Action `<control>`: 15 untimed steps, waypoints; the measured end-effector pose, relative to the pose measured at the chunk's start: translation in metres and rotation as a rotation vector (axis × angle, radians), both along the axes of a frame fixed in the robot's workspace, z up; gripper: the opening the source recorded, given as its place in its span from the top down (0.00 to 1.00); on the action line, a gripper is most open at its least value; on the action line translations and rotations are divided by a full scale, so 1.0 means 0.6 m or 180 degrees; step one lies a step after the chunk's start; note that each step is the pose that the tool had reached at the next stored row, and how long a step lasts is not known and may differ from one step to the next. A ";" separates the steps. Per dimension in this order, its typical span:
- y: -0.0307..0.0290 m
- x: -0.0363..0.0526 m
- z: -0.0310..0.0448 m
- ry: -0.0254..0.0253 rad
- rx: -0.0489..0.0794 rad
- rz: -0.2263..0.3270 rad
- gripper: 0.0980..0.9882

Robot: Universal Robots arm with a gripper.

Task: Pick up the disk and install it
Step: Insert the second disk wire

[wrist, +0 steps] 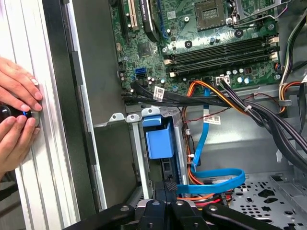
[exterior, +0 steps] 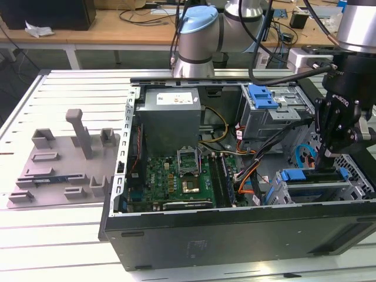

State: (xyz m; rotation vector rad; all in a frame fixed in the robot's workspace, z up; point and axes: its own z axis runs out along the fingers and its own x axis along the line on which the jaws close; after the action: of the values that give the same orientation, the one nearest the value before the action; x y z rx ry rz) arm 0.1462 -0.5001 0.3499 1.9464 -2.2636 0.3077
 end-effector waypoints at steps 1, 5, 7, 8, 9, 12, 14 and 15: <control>0.0002 0.000 0.000 -0.0004 0.0000 0.0000 1.00; 0.0019 0.000 0.000 -0.0048 0.0000 0.0000 1.00; 0.0027 -0.001 0.000 -0.0061 0.0000 0.0000 1.00; 0.0031 -0.001 0.000 -0.0067 -0.0001 0.0000 1.00; 0.0035 -0.001 0.000 -0.0071 0.0000 0.0000 1.00; 0.0059 -0.004 -0.001 -0.0074 0.0000 0.0000 1.00; 0.0084 -0.006 -0.001 -0.0075 0.0000 0.0000 1.00; 0.0117 -0.007 -0.001 -0.0075 0.0000 0.0000 1.00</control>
State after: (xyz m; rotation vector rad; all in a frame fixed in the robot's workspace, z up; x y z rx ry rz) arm 0.1421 -0.4930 0.3491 1.9529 -2.2780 0.3326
